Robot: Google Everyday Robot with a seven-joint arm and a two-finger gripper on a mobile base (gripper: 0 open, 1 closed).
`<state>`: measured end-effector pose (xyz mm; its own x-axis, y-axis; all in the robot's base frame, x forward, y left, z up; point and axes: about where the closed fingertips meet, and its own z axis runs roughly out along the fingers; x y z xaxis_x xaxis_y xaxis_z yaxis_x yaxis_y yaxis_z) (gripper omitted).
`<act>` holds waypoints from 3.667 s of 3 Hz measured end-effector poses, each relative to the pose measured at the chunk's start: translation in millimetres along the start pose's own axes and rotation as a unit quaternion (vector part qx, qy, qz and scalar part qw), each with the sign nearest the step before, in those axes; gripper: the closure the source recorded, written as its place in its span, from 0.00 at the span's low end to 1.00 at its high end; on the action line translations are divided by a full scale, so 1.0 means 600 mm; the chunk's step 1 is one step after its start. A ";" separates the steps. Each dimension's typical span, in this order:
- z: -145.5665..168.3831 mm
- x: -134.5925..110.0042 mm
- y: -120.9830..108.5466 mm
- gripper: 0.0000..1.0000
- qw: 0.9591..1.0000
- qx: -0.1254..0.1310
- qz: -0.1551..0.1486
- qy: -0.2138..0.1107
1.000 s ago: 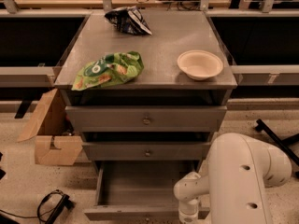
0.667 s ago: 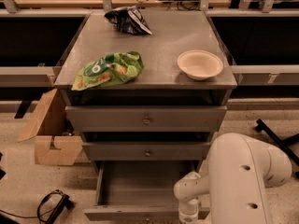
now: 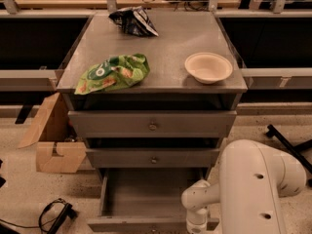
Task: Open bottom drawer
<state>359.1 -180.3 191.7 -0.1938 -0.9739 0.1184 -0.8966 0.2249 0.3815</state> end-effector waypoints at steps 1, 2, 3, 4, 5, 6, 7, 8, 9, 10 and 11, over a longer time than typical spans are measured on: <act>0.004 0.003 0.007 1.00 1.000 -0.007 0.002 0.000; 0.000 0.003 0.005 1.00 1.000 -0.007 0.002 0.000; 0.004 0.001 0.014 1.00 1.000 -0.016 0.008 -0.004; 0.008 0.000 0.022 1.00 1.000 -0.023 0.012 -0.007; 0.002 -0.001 0.020 1.00 1.000 -0.024 0.013 -0.008; 0.001 -0.003 0.020 1.00 0.999 -0.028 0.015 -0.010; 0.000 -0.005 0.023 1.00 0.999 -0.033 0.018 -0.013; 0.000 -0.006 0.026 1.00 0.999 -0.037 0.021 -0.016; -0.003 -0.007 0.024 1.00 0.999 -0.037 0.021 -0.016; 0.000 -0.004 0.030 1.00 0.999 -0.043 0.021 -0.014; -0.003 -0.004 0.027 1.00 0.999 -0.043 0.021 -0.014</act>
Offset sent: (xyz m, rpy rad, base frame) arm -0.2326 -0.0213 -0.0022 0.0269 0.3482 -0.1022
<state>345.8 -174.2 199.1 -0.2428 -0.9638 0.1101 -0.8500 0.2661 0.4546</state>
